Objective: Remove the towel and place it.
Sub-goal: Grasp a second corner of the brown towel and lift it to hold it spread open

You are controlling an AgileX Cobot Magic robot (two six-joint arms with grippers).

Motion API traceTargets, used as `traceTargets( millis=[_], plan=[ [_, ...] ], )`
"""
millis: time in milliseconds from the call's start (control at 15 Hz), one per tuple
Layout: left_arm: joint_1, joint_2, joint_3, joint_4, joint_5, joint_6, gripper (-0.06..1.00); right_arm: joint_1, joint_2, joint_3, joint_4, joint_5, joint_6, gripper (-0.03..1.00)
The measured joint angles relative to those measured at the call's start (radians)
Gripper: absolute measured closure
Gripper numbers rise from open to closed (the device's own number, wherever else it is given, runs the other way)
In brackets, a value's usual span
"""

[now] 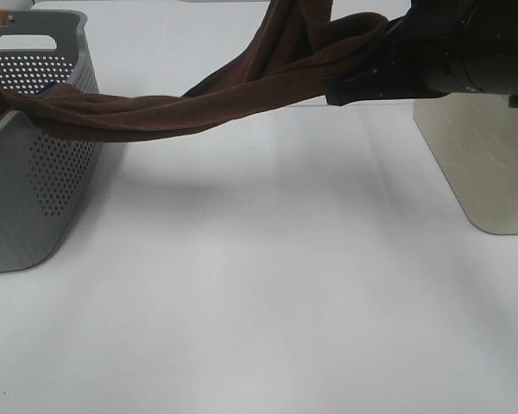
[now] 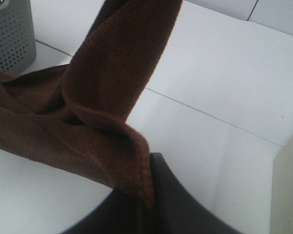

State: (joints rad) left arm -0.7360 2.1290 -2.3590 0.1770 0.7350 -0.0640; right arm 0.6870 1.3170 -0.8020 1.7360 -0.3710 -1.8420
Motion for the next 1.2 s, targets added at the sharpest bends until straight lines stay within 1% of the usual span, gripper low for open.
traceTargets(
  millis=[67,133,267,333,400,467,533,600,733,867,933,1000,1067,1133,1200],
  plan=[
    [0.011,0.014,0.0,0.0,0.0,-0.011,0.94,0.0,0.006,0.0,0.004,0.044,-0.002,0.97],
    [0.018,0.019,0.0,0.0,0.0,-0.015,0.94,0.0,0.024,0.0,0.005,0.126,-0.002,0.97],
    [0.02,0.007,0.0,-0.005,0.0,-0.017,0.94,0.0,0.092,0.0,0.008,0.371,-0.002,0.97],
    [0.02,-0.009,0.0,-0.006,0.004,-0.017,0.94,0.0,0.122,0.0,0.006,0.461,0.005,0.97],
    [0.02,-0.028,0.0,-0.006,0.016,-0.016,0.94,0.0,0.146,0.0,-0.041,0.536,0.04,0.97],
    [0.02,-0.052,0.0,-0.006,0.062,-0.006,0.94,0.0,0.17,-0.002,-0.282,0.678,0.235,0.97],
    [0.02,-0.058,0.0,-0.008,0.104,-0.004,0.94,0.0,0.17,-0.006,-0.438,0.718,0.401,0.97],
    [0.019,-0.058,0.0,-0.01,0.137,-0.002,0.94,0.0,0.17,-0.018,-0.63,0.733,0.642,0.97],
    [0.019,-0.059,0.0,-0.01,0.19,-0.002,0.94,0.0,0.17,-0.052,-1.019,0.761,1.145,0.97],
    [0.02,-0.059,0.0,-0.009,0.243,-0.002,0.94,0.0,0.17,-0.109,-1.471,0.827,1.694,0.97],
    [0.02,-0.059,0.0,-0.009,0.25,-0.005,0.94,0.0,0.17,-0.129,-1.592,0.852,1.793,0.97],
    [0.02,-0.059,0.0,-0.006,0.259,-0.012,0.94,0.0,0.17,-0.173,-1.826,0.928,2.008,0.97],
    [0.02,-0.057,0.0,-0.006,0.258,-0.018,0.94,0.0,0.17,-0.216,-2.012,1.014,2.156,0.97],
    [0.02,-0.053,0.0,-0.007,0.232,-0.025,0.94,0.0,0.17,-0.261,-2.165,1.091,2.263,0.97],
    [0.02,-0.047,0.0,-0.007,0.182,-0.033,0.94,0.0,0.17,-0.319,-2.287,1.158,2.31,0.97]
  ],
)
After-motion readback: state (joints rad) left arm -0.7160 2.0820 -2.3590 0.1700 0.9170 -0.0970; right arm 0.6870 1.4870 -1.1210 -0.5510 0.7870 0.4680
